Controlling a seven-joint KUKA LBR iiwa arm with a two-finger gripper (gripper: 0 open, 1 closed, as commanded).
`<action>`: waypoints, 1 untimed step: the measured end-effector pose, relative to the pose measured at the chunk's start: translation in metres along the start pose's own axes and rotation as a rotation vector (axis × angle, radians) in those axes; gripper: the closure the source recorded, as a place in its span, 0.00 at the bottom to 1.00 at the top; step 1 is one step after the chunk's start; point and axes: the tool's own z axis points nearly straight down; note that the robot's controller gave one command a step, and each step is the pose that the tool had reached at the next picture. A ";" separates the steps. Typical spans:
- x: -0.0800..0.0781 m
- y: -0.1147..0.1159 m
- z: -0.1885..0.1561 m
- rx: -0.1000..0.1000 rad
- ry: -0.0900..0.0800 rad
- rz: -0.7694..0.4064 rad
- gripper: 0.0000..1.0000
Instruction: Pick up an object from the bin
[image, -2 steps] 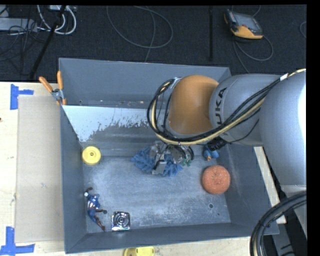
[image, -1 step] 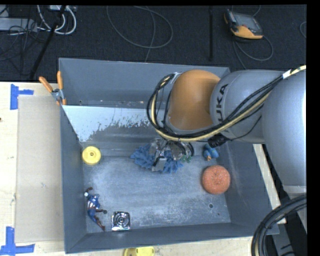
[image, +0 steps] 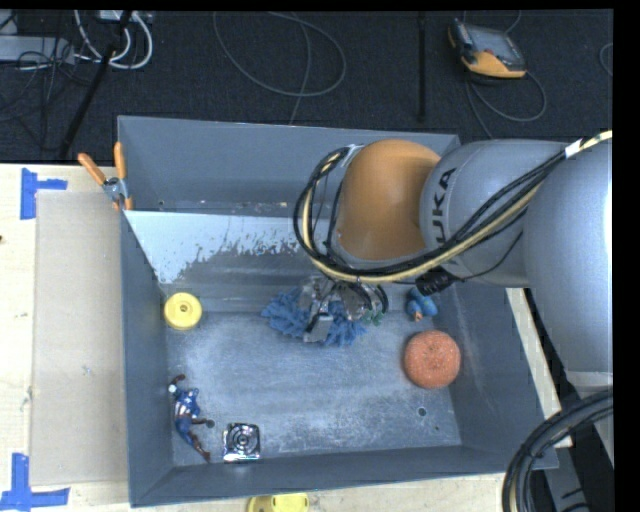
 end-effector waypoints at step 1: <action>0.004 -0.010 -0.193 0.001 -0.009 -0.043 1.00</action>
Offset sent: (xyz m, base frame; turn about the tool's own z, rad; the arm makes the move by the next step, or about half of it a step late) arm 0.0000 0.0000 0.0000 0.0000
